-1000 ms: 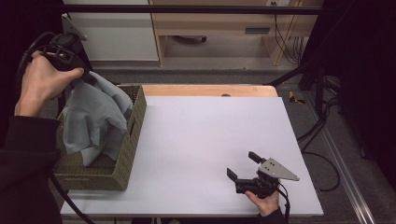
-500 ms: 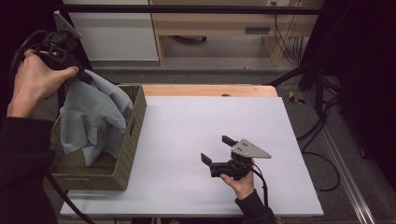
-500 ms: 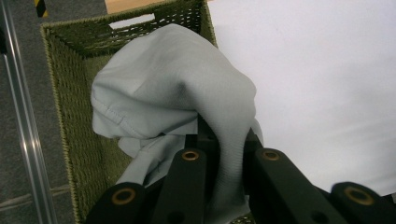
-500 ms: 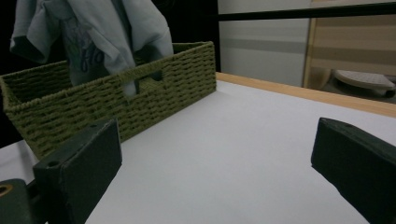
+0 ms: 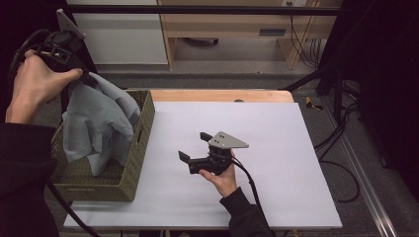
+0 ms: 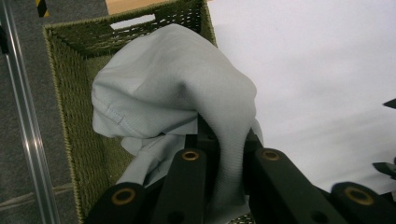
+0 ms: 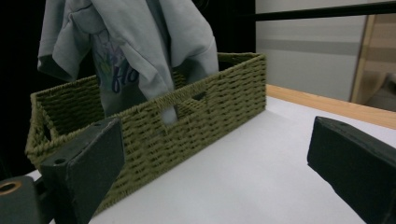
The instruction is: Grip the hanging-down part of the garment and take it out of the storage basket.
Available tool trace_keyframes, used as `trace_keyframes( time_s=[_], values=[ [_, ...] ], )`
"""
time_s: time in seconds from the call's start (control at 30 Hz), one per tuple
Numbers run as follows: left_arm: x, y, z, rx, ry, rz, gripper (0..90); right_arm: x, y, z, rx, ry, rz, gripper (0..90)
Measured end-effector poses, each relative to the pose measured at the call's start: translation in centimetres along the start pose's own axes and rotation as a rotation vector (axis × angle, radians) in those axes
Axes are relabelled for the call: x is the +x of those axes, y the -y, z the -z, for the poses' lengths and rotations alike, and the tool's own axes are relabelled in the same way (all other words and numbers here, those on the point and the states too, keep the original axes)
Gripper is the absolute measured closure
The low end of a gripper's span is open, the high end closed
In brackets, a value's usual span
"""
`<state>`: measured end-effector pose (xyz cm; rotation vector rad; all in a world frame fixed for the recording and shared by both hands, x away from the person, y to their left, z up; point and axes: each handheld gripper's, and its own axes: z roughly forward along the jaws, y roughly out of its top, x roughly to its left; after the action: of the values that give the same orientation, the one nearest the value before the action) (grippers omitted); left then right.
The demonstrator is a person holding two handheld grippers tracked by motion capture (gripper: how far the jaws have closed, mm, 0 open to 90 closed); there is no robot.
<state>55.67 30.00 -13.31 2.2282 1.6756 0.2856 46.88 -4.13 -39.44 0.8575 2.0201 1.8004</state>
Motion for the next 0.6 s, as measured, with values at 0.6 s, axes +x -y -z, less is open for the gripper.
trace_keyframes(
  time_s=[0.6],
  values=[
    [-0.4, -0.1, -0.1, 0.006, 0.0, -0.011, 85.6, 3.1, -1.9, -8.2, 0.019, -0.063, 0.03, 7.0]
  ],
)
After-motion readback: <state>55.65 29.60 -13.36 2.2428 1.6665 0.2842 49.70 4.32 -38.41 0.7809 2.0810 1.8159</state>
